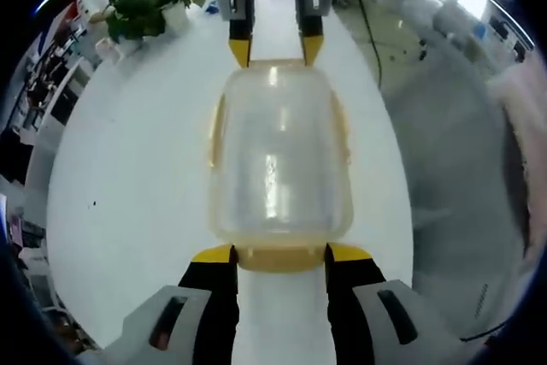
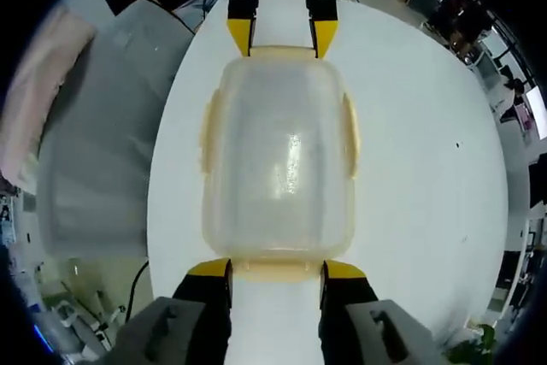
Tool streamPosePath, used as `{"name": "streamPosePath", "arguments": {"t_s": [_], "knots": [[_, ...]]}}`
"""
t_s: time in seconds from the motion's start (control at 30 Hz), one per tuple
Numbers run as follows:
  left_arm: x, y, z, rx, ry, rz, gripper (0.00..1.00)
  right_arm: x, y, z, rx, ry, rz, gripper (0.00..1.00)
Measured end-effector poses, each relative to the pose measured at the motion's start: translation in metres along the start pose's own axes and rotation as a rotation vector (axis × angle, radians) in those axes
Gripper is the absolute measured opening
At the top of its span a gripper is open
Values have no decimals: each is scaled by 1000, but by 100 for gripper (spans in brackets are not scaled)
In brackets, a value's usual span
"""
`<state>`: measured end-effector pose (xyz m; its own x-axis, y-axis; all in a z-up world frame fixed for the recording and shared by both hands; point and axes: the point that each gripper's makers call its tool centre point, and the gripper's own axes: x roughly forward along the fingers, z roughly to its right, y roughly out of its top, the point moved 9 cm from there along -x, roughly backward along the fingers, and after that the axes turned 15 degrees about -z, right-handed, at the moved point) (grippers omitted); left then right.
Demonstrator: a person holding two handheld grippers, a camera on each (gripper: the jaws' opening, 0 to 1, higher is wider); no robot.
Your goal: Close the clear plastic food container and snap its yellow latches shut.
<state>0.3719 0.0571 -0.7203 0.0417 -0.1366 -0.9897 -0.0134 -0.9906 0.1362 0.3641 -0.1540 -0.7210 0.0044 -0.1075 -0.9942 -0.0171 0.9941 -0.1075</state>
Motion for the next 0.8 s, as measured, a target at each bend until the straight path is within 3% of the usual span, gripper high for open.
{"name": "streamPosePath", "arguments": {"t_s": [0.3, 0.8], "knots": [[10, 7, -4, -7, -15, 10, 37, 10, -6, 5, -2, 16, -25, 38], [21, 7, -8, -1, -40, 12, 37, 22, -8, 8, 4, 48, -12, 38]]}}
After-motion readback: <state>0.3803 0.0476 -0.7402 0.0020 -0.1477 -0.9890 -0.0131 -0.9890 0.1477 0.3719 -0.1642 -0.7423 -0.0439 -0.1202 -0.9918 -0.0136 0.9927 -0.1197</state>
